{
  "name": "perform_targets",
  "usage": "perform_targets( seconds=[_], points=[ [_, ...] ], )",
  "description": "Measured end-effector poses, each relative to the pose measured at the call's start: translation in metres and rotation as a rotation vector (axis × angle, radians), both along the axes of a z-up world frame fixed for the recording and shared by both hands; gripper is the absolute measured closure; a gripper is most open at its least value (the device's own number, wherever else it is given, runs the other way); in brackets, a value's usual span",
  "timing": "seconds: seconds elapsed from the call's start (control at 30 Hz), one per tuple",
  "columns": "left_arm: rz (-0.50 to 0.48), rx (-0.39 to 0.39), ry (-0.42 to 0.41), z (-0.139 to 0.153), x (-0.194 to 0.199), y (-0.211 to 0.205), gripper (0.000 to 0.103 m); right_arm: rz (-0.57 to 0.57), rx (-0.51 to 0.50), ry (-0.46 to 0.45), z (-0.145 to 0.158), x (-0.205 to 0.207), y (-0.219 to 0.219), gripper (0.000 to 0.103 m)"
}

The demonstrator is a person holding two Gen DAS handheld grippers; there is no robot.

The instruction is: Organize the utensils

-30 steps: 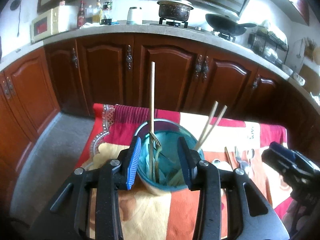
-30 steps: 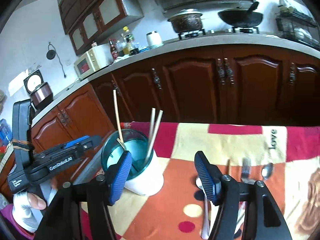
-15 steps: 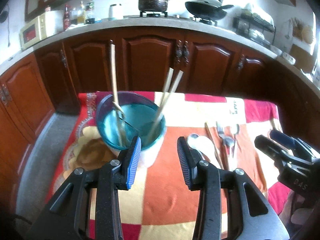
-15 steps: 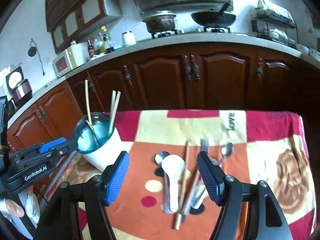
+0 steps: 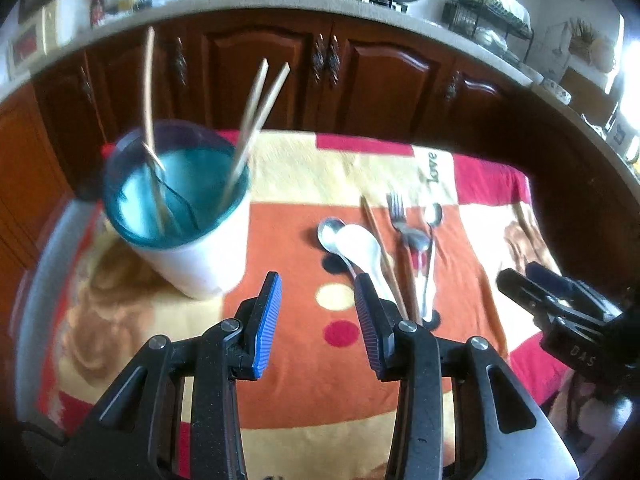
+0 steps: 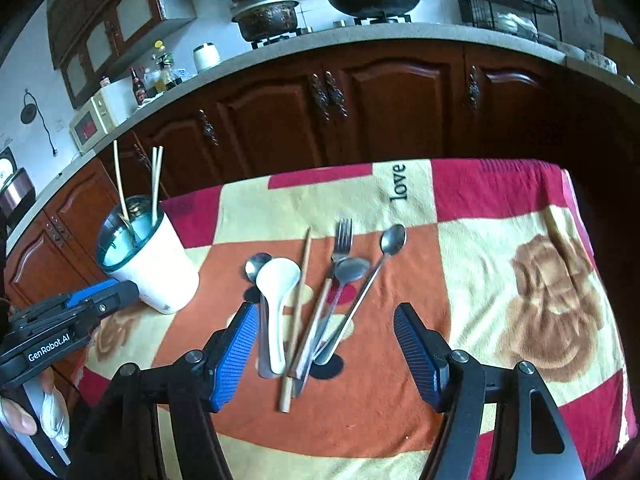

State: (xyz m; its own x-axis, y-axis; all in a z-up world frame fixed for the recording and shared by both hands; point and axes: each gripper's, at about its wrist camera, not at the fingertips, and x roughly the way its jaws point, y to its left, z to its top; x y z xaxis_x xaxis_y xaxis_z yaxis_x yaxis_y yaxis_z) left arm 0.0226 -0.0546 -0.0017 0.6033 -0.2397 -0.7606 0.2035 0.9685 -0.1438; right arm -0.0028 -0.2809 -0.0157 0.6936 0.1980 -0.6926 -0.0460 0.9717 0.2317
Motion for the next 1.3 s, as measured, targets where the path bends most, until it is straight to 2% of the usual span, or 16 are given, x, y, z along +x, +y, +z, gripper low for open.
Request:
perform_targets(
  seconds=[0.07, 0.17, 0.27, 0.47, 0.67, 0.93, 1.1, 1.17, 1.2, 1.23, 1.3],
  points=[
    [-0.008, -0.012, 0.024, -0.006, 0.003, -0.004, 0.066, 0.009, 0.019, 0.014, -0.006, 0.004, -0.003, 0.035],
    [-0.025, -0.045, 0.054, -0.013, 0.008, -0.011, 0.066, 0.011, 0.036, 0.031, -0.016, 0.011, -0.006, 0.048],
    [-0.048, -0.078, 0.085, -0.021, 0.015, -0.020, 0.066, 0.012, 0.060, 0.071, -0.032, 0.023, -0.013, 0.051],
    [-0.043, -0.129, 0.159, -0.040, 0.040, -0.042, 0.067, -0.002, 0.112, 0.119, -0.052, 0.044, -0.027, 0.051],
    [0.012, -0.130, 0.236, -0.069, 0.070, -0.058, 0.069, 0.003, 0.140, 0.129, -0.060, 0.057, -0.041, 0.051],
    [0.087, -0.139, 0.274, -0.091, 0.100, -0.060, 0.070, 0.008, 0.187, 0.137, -0.072, 0.090, -0.060, 0.051],
    [0.097, -0.149, 0.270, -0.092, 0.113, -0.064, 0.070, -0.003, 0.201, 0.152, -0.085, 0.116, -0.073, 0.051],
    [0.096, -0.152, 0.273, -0.094, 0.118, -0.066, 0.077, -0.008, 0.226, 0.161, -0.091, 0.126, -0.078, 0.051],
    [0.093, -0.149, 0.275, -0.095, 0.120, -0.067, 0.086, -0.010, 0.236, 0.166, -0.095, 0.131, -0.080, 0.051],
    [0.091, -0.146, 0.277, -0.096, 0.122, -0.068, 0.091, -0.011, 0.240, 0.170, -0.097, 0.135, -0.081, 0.051],
    [0.086, -0.156, 0.285, -0.098, 0.126, -0.070, 0.092, -0.012, 0.248, 0.159, -0.099, 0.142, -0.083, 0.051]
  ],
)
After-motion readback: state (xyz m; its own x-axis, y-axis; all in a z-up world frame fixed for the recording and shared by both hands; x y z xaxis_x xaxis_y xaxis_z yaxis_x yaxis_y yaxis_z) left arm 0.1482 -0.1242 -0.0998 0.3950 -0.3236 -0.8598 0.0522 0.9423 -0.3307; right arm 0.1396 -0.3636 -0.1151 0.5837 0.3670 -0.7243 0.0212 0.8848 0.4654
